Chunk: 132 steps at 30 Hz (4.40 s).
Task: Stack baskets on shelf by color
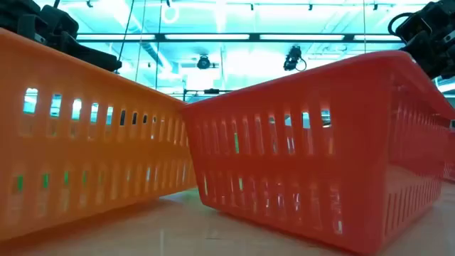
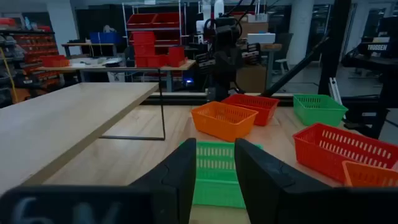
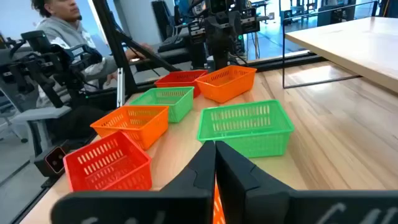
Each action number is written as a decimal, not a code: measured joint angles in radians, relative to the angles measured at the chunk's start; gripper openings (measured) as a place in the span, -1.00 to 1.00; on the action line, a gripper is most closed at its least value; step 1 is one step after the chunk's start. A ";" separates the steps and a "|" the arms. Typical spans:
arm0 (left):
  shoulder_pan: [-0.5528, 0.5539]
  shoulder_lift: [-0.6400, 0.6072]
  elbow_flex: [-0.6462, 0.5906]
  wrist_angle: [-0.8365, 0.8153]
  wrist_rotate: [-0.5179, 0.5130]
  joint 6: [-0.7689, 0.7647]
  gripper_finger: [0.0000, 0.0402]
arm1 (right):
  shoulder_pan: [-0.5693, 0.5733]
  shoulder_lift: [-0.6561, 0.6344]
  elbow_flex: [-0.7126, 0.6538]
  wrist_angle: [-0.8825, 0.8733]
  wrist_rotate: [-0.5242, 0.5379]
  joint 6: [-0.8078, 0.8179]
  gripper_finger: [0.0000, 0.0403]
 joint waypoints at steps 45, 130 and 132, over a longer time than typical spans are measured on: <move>0.000 0.000 0.000 0.000 0.000 0.000 -0.42 | 0.000 0.000 0.000 0.000 0.000 0.000 -0.91; -0.193 1.098 0.700 -0.790 0.211 -0.639 0.27 | 0.000 0.000 0.000 0.134 0.054 -0.024 -0.91; -0.215 1.152 0.735 -0.835 0.183 -0.659 0.28 | 0.000 0.000 0.000 0.127 0.053 -0.015 -0.91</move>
